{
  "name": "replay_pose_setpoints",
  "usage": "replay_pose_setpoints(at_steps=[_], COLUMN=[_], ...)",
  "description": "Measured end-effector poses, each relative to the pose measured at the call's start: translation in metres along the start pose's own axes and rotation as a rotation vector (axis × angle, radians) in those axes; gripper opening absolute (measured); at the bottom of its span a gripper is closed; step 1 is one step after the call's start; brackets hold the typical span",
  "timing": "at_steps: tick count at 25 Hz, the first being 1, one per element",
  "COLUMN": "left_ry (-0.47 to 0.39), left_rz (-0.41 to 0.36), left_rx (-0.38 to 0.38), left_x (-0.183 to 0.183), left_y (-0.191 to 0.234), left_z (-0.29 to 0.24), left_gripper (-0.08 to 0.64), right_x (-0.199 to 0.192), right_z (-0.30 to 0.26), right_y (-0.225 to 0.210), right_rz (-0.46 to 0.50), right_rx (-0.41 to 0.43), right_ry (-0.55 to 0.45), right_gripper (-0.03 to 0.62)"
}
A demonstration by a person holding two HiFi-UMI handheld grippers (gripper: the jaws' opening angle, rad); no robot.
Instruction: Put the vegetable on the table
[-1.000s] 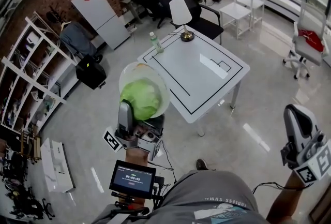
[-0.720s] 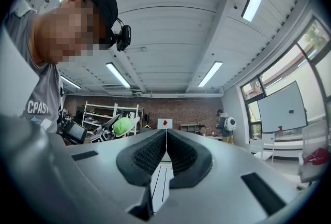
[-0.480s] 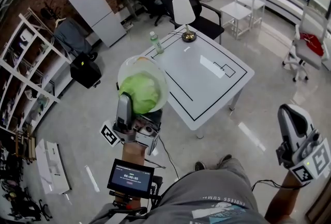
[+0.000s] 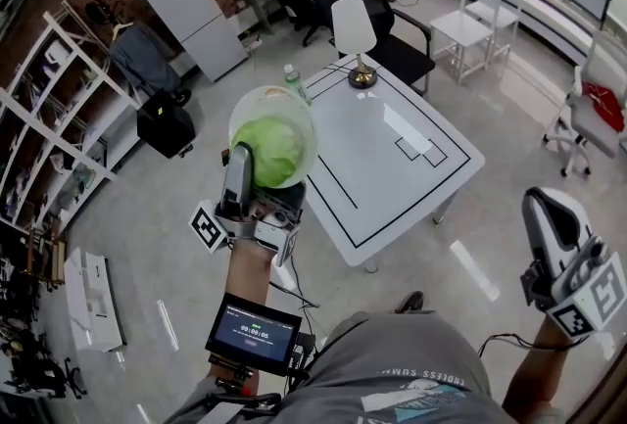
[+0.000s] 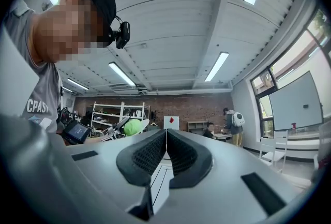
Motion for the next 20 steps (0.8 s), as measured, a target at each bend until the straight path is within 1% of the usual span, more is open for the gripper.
replay_pose_setpoints(at_steps=[3, 8, 15, 20], left_ry=[-0.010, -0.006, 0.007, 0.025], left_rz=[0.000, 0.017, 0.034, 0.048], left_rx=[0.008, 0.058, 0.132, 0.190], left_x=[-0.007, -0.016, -0.016, -0.016], left_y=[0.020, 0.054, 0.104, 0.149], left_z=[-0.016, -0.032, -0.063, -0.082], left_gripper=[0.351, 0.351, 0.351, 0.351], right_x=[-0.008, -0.014, -0.019, -0.030], right_z=[-0.002, 0.001, 0.012, 0.021], right_y=[-0.018, -0.038, -0.064, -0.083], right_rz=[-0.003, -0.015, -0.045, -0.070], right_rx=[0.033, 0.050, 0.012, -0.042], right_ry=[0.012, 0.042, 0.051, 0.054], right_gripper=[0.008, 0.008, 0.008, 0.008])
Point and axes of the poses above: the fingertips, and each gripper's own axes: z backward along the fingers, y to its left, x out of its top, the point moved 3 cm from there along z, backward along the fingers, and after that the axes turned 10 degrees about x, right-handed, at the moved point
